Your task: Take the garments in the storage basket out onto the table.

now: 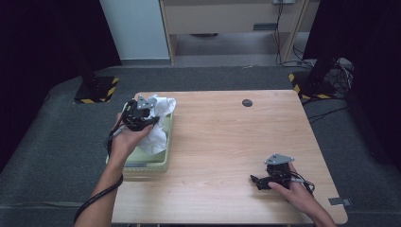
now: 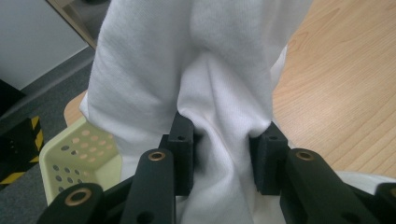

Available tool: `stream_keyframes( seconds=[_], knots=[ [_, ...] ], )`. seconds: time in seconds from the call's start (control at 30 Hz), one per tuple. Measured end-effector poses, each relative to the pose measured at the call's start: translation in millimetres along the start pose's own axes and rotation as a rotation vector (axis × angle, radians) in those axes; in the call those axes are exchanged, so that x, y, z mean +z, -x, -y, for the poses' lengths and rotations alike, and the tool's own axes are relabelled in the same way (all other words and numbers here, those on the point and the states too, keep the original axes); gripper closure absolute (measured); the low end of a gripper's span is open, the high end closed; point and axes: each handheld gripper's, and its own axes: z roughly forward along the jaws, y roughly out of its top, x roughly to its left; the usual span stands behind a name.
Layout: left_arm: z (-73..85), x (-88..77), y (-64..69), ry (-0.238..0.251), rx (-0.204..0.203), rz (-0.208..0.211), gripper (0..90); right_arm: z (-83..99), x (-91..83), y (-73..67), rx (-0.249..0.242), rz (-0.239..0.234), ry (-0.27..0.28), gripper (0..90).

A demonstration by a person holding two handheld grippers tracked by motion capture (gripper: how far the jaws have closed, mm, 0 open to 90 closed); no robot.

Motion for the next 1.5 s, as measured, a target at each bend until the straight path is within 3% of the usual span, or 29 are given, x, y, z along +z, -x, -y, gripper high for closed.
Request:
stream_keyframes(
  seconds=[0.33, 0.57, 0.67, 0.9, 1.5],
  knots=[
    [-19.0, -7.3, 17.5, 0.024, 0.016, 0.049, 66.1, -0.1, 0.0, -0.3, -0.001, -0.003, -0.001, 0.3],
    [-35.3, -11.0, 36.4, 0.03, 0.057, 0.072, 66.0, 0.0, 0.1, -0.4, -0.006, -0.005, 0.001, 0.3],
    [-41.9, -12.0, 44.7, 0.041, 0.05, 0.107, 66.0, 0.0, 0.1, -0.5, -0.005, -0.006, 0.001, 0.3],
    [-54.8, -11.6, 65.0, 0.049, 0.135, 0.085, 66.0, 0.0, 0.2, -0.6, -0.008, -0.009, 0.001, 0.3],
    [-73.3, -6.2, 111.5, 0.041, 0.244, 0.147, 66.0, 0.0, 0.2, -0.7, -0.011, -0.012, 0.002, 0.3]
  ],
)
